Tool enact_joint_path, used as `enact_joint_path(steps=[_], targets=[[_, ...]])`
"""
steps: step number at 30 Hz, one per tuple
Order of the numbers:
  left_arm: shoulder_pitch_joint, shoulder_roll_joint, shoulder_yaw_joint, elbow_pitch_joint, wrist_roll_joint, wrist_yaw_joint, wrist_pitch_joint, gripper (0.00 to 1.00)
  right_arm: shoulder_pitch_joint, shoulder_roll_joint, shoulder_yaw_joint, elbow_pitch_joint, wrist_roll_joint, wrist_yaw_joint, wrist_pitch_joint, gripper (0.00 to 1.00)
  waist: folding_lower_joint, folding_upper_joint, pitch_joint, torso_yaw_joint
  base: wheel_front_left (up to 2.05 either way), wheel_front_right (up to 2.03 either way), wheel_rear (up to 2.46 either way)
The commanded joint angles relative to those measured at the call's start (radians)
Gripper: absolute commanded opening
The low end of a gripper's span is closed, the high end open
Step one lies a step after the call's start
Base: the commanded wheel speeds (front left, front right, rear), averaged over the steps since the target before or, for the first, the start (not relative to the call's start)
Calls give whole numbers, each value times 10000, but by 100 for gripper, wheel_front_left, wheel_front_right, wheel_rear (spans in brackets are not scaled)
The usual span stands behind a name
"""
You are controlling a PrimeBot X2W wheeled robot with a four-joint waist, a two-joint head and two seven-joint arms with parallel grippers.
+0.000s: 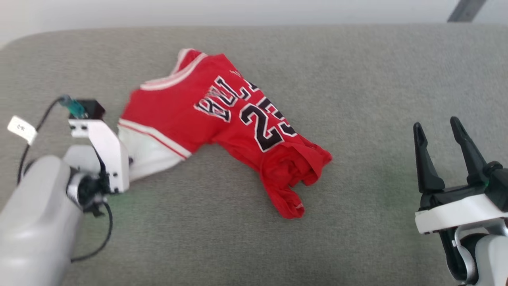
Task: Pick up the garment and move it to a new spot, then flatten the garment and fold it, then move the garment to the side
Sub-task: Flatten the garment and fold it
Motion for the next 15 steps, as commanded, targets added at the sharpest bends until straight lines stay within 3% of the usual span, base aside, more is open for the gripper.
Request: enact_joint_path(steps=[1,11,15], targets=[[512,101,25,-449,-136,197,232,0,143,30,3,-74,-35,-7,43,100,0,0,-353,319,0,0,0],[3837,929,-20,-5044,-655,1957,2001,0,499,154,88,-226,-55,-7,259,100,0,0,-790,556,0,0,0],[4698,1013,-30,-5838,-761,2385,2181,0,510,145,227,-240,27,-7,316,100,0,0,-813,523,0,0,0]])
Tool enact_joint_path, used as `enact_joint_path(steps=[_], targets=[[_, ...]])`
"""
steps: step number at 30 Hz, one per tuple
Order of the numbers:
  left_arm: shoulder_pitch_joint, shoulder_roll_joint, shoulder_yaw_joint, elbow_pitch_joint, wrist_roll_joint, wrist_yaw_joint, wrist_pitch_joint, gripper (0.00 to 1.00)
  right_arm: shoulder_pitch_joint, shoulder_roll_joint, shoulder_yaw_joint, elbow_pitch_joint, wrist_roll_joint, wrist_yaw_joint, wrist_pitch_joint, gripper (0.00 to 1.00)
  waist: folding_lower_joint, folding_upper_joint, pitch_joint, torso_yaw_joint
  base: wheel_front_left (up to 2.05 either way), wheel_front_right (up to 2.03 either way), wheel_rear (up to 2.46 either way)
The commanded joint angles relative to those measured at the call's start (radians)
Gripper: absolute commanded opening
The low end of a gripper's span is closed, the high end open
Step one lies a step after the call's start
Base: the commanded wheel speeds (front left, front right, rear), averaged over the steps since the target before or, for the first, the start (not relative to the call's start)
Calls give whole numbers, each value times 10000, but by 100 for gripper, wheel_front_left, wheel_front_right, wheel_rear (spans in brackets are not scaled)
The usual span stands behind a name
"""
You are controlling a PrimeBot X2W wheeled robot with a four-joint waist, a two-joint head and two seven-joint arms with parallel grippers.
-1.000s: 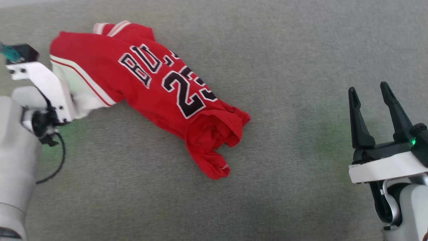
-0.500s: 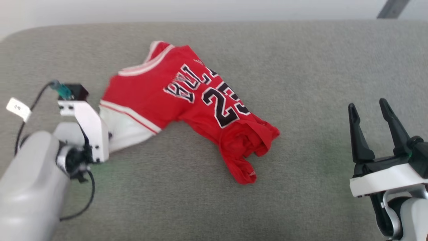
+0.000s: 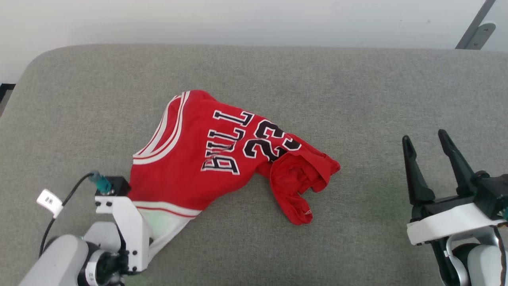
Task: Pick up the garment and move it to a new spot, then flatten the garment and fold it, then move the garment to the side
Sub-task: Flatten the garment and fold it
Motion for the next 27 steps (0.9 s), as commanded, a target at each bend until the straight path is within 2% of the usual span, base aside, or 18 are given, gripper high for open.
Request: enact_joint_path(steps=[1,3,4,5,6,7,14,22,24,27], targets=[[245,-16,30,-17,-84,141,49,0,33,17,48,-6,84,-7,50,100,0,0,-10,-20,0,0,0],[304,-98,53,46,-72,153,-160,0,31,-19,154,40,116,-7,97,100,0,0,-19,-42,0,0,0],[320,-169,87,149,-144,183,-206,25,25,-33,222,71,164,-7,140,100,0,0,-28,-47,0,0,0],[313,-191,72,229,-129,117,-296,40,5,-63,264,111,185,-7,157,100,0,0,-42,-52,0,0,0],[241,-219,122,269,-85,87,-471,96,-29,-93,324,148,225,-7,183,100,0,0,-55,-50,0,0,0],[180,-314,208,317,-162,62,-621,100,-61,-144,400,196,278,-7,215,100,0,0,-74,-32,0,0,0],[-147,-348,586,218,-31,-415,-2007,100,-196,-577,795,561,598,-5,679,100,0,0,-222,366,0,0,0],[-140,-412,1019,-328,734,-1139,-5067,100,-815,-1370,1614,1121,1225,-7,1665,100,0,0,-207,1052,0,0,0],[-78,-506,1115,-321,746,-1143,-5447,100,-934,-1444,1744,1181,1341,-7,1790,100,0,0,-199,1142,0,0,0],[102,-663,1219,-325,969,-1286,-6594,100,-1298,-1772,2144,1474,1616,-7,2292,100,0,0,-165,1416,0,0,0]])
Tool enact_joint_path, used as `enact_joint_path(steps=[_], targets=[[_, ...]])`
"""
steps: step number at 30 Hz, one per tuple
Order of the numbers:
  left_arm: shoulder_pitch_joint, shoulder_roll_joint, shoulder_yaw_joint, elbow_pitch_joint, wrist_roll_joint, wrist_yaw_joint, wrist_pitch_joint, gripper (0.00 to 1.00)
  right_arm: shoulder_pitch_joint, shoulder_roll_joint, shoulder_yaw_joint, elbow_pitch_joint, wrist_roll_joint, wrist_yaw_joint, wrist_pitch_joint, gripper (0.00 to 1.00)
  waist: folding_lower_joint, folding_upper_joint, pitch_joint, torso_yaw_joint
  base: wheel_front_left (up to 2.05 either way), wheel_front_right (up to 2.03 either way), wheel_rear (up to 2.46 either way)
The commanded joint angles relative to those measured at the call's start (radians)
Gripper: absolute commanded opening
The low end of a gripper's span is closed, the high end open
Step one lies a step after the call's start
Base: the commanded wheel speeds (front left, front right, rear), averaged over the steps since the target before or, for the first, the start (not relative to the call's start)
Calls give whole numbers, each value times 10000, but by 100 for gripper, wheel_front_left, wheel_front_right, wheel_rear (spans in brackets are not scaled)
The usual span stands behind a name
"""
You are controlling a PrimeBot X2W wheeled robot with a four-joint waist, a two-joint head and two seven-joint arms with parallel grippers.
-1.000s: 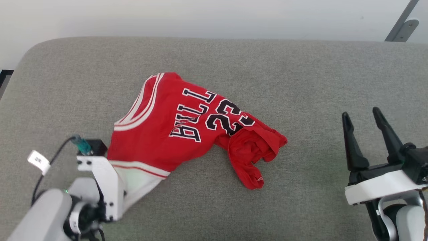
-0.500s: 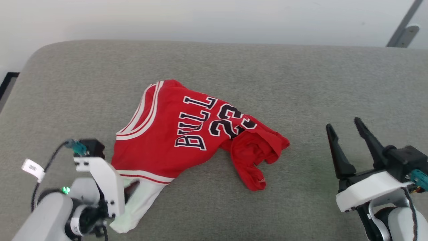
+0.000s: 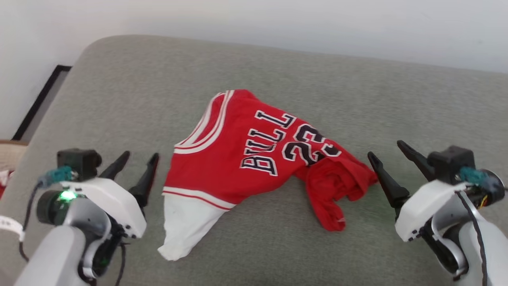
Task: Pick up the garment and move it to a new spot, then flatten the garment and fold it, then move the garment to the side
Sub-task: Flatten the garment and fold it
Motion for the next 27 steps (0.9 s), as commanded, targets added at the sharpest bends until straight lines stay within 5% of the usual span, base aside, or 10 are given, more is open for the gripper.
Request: enact_joint_path(steps=[1,15,27], targets=[[122,-83,-12,-28,69,-116,-290,100,-186,-82,83,86,142,-7,150,100,0,0,43,213,0,0,0],[820,-1112,-157,285,750,-421,-3875,100,-2391,-1687,2002,1777,1736,-7,2949,100,0,0,577,1964,0,0,0],[1007,-2040,20,647,1016,-758,-4691,100,-3730,-1998,3955,4424,2357,-7,3779,100,0,0,886,2673,0,0,0]])
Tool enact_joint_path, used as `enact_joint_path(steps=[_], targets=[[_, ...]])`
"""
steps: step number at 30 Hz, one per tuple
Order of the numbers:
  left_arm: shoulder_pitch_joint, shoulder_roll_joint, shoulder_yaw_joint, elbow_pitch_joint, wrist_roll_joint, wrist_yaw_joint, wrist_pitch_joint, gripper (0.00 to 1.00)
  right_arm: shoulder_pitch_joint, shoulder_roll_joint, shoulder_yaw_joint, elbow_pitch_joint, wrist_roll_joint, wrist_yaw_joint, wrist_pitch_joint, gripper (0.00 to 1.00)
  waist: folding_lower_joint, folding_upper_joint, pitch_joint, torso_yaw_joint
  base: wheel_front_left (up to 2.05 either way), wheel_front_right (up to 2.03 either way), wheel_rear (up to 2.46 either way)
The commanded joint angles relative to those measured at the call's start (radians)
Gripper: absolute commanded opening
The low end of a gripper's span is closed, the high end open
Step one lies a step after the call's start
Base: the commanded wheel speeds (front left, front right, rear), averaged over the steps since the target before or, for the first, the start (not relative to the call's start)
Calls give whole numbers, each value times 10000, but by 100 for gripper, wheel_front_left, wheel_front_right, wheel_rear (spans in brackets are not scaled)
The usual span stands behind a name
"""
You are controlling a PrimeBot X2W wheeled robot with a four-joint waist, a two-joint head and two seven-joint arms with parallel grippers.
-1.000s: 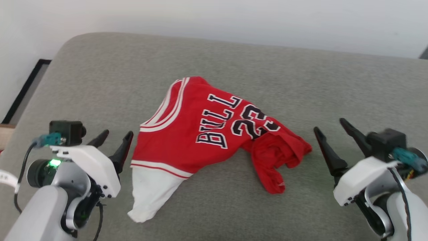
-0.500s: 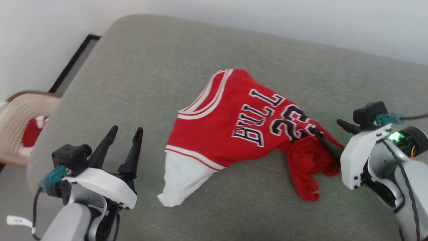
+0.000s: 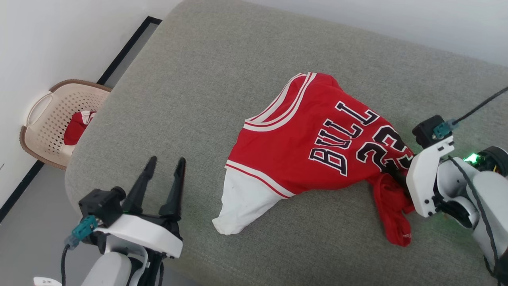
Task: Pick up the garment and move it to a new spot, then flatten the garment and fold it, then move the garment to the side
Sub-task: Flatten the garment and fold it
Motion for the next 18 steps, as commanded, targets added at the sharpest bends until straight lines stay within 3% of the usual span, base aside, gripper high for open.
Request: enact_joint_path(steps=[1,2,3,4,5,11,18], targets=[[47,-86,51,51,74,-69,-83,100,27,103,307,355,100,-7,159,100,0,0,31,32,0,0,0],[57,-136,81,92,79,-130,-90,100,-12,160,486,589,250,-7,221,100,0,0,44,37,0,0,0],[69,-170,123,133,94,-158,-79,100,-45,226,616,823,427,-5,273,91,0,0,55,31,0,0,0],[80,-224,186,163,81,-181,-84,100,-120,249,746,952,508,-5,199,18,0,0,60,17,0,0,0],[79,-238,254,176,135,-218,-87,100,-223,232,924,1074,530,-5,110,0,0,0,67,-8,0,0,0],[253,-404,760,89,370,-337,-93,100,-820,-89,1145,1384,1055,-36,-529,0,0,0,-1,-380,0,0,0],[502,-428,1205,-55,607,-423,-95,100,-953,-661,1280,629,1570,-25,-849,0,0,0,-232,-901,0,0,0]])
